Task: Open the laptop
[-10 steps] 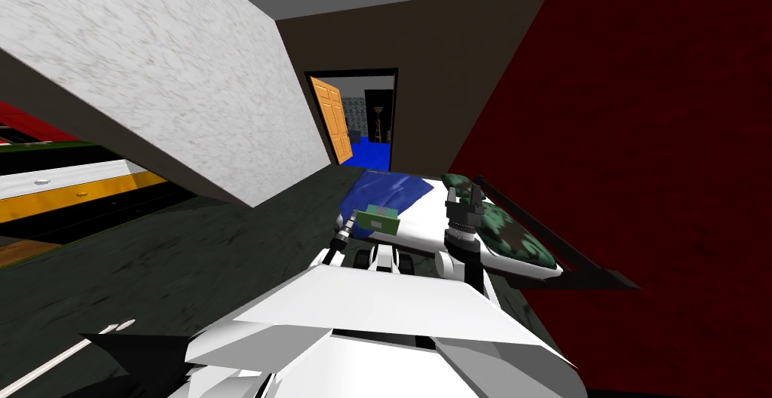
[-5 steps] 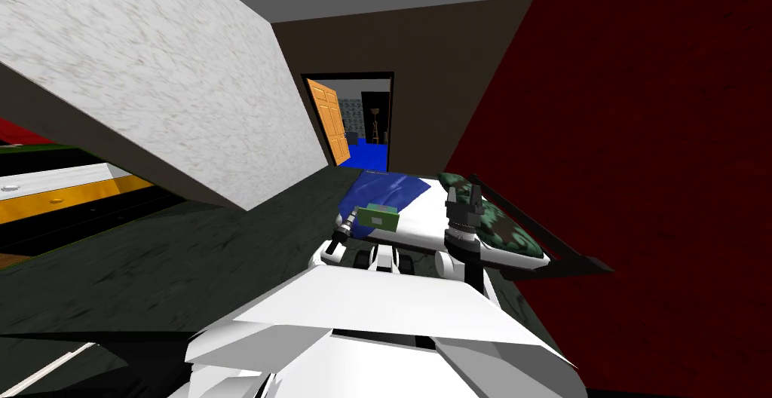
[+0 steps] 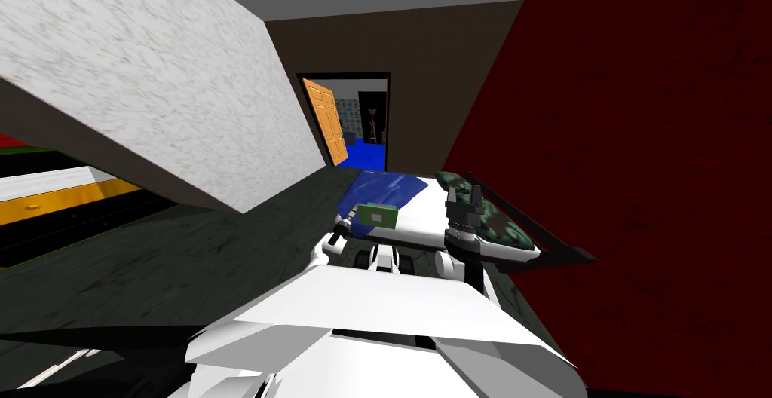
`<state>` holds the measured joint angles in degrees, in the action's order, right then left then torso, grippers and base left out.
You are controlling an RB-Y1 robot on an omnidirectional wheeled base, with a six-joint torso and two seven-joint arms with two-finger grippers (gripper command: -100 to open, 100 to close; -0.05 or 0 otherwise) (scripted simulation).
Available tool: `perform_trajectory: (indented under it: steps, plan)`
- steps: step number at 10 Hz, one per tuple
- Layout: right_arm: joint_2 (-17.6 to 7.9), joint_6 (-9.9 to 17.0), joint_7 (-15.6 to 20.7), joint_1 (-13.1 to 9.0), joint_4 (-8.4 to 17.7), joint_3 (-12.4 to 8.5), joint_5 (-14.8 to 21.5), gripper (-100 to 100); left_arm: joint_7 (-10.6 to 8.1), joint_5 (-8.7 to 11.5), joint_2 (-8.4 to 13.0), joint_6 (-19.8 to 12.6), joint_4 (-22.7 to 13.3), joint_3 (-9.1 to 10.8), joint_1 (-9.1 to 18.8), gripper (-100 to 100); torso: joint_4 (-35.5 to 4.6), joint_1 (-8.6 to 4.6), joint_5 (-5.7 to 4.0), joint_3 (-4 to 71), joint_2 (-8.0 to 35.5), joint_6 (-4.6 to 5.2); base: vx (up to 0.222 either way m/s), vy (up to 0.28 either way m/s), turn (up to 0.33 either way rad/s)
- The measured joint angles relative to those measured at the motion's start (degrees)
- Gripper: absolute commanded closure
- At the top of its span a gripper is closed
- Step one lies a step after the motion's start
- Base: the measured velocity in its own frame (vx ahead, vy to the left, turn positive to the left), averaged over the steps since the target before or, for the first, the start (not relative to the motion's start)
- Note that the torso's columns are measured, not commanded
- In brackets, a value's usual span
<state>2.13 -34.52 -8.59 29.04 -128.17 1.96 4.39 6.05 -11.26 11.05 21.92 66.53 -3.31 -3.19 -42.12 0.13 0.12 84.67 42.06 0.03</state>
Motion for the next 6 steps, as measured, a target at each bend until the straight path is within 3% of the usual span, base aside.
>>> perform_trajectory:
  steps: [6]
  plan:
    - [0.0, 0.0, 0.0, 0.0, 0.0, 0.0, 0.0, 0, -2.14, 0.67, 1.75, -8.2, -0.78, -0.79, 4.59, 100, 0.06, 0.01, 0.03, -0.02, 0.04, -0.05, -0.026, 0.005, -0.048]
